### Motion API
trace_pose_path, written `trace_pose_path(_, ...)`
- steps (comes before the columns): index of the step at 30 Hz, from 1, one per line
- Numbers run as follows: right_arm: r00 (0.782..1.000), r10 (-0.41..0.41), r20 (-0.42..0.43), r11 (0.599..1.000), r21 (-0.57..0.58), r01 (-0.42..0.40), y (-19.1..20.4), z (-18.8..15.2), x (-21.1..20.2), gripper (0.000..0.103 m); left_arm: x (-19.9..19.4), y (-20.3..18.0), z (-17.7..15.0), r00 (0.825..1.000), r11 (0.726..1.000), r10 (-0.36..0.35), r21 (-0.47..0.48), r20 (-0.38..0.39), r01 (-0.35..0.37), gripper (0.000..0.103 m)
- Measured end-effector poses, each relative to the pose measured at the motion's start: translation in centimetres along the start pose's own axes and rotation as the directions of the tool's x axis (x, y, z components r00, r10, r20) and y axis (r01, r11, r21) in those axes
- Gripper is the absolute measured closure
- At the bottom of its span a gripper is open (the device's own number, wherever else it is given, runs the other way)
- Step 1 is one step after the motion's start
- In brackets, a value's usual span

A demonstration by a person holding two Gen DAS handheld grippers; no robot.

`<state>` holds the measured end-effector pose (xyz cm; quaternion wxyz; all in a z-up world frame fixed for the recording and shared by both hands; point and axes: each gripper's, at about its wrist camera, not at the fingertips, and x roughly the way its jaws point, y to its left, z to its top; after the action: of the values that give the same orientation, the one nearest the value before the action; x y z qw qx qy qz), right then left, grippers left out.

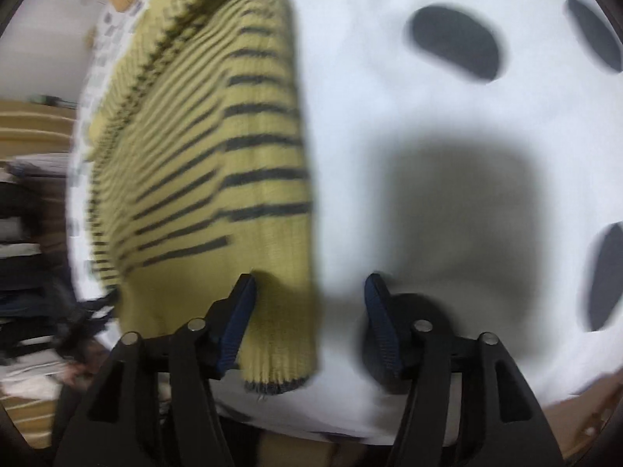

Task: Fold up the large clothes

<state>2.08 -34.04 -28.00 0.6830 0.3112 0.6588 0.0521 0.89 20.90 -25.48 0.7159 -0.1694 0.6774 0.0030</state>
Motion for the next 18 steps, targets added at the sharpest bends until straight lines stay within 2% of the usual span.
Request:
trace_pose_path(1,1.000,0.020,-0.009,1.000,-0.011,-0.020,0.1,-0.3,0.6,0.088,-0.4,0.0,-0.2,0.999,0.999,-0.035,-0.002,-0.007,0.035,0.081)
trace_pose_path(2,1.000,0.012,-0.004,0.999,-0.034,-0.012,0.7,0.2,1.0,0.088,-0.4,-0.8,0.6,0.997,0.997,-0.074,-0.016,-0.014,0.074,0.087)
trace_pose_path(4,0.999,-0.027,0.045,0.994,-0.105,0.032,2.3,-1.0,-0.1,0.087,-1.5,-0.8,0.7,0.998,0.998,-0.069,-0.011,-0.005,0.069,0.087)
trace_pose_path(5,0.997,-0.061,0.056,0.988,-0.135,0.068,2.7,-1.3,-0.6,0.082,-1.9,-0.5,0.4,0.997,0.998,-0.071,0.002,-0.004,0.071,0.084)
trace_pose_path(6,0.995,-0.084,0.054,0.985,-0.148,0.092,3.5,-0.6,0.2,0.069,-2.0,-0.5,0.4,0.998,0.998,-0.065,0.011,-0.010,0.065,0.082)
trace_pose_path(7,0.995,-0.097,0.035,0.981,-0.163,0.102,3.4,-0.6,0.3,0.060,-1.5,-0.9,0.6,0.998,0.998,-0.058,0.016,-0.018,0.058,0.081)
trace_pose_path(8,0.995,-0.098,0.023,0.981,-0.167,0.100,3.2,-0.2,0.6,0.045,-1.2,-1.1,0.9,0.998,0.998,-0.061,0.014,-0.021,0.061,0.071)
trace_pose_path(9,0.995,-0.103,0.020,0.981,-0.164,0.105,3.1,-0.4,0.4,0.043,-0.1,-2.2,2.0,0.997,0.998,-0.067,0.011,-0.025,0.067,0.058)
trace_pose_path(10,0.994,-0.110,0.025,0.980,-0.165,0.112,3.7,-0.8,0.3,0.043,0.1,-2.3,1.6,0.997,0.998,-0.069,0.009,-0.027,0.069,0.052)
trace_pose_path(12,0.990,-0.138,0.036,0.975,-0.172,0.142,4.4,-1.2,0.4,0.033,0.5,-2.9,1.2,0.996,0.997,-0.080,0.014,-0.032,0.081,0.033)
trace_pose_path(13,0.989,-0.143,0.031,0.973,-0.179,0.146,4.6,-1.2,0.9,0.033,2.5,-4.4,1.3,0.996,0.997,-0.078,0.022,-0.041,0.079,0.032)
trace_pose_path(14,0.986,-0.166,0.019,0.970,-0.178,0.166,5.0,-0.9,2.0,0.038,3.5,-5.3,1.0,0.997,0.997,-0.065,0.034,-0.047,0.067,0.033)
trace_pose_path(15,0.976,-0.219,-0.002,0.962,-0.169,0.216,4.6,-0.8,3.0,0.077,4.3,-6.3,1.2,0.998,0.998,-0.033,0.053,-0.049,0.036,0.048)
trace_pose_path(16,0.966,-0.257,-0.013,0.953,-0.168,0.251,4.4,-0.6,3.3,0.092,4.5,-6.7,1.1,0.998,0.996,0.044,0.073,-0.047,-0.041,0.061)
trace_pose_path(17,0.963,-0.270,-0.005,0.953,-0.144,0.267,4.0,-0.6,2.9,0.091,4.2,-6.3,1.3,0.998,0.997,0.058,0.061,-0.039,-0.056,0.085)
trace_pose_path(18,0.965,-0.261,0.014,0.958,-0.116,0.261,3.9,-0.7,2.4,0.091,3.5,-5.6,1.5,0.999,0.999,0.026,0.020,-0.025,-0.026,0.087)
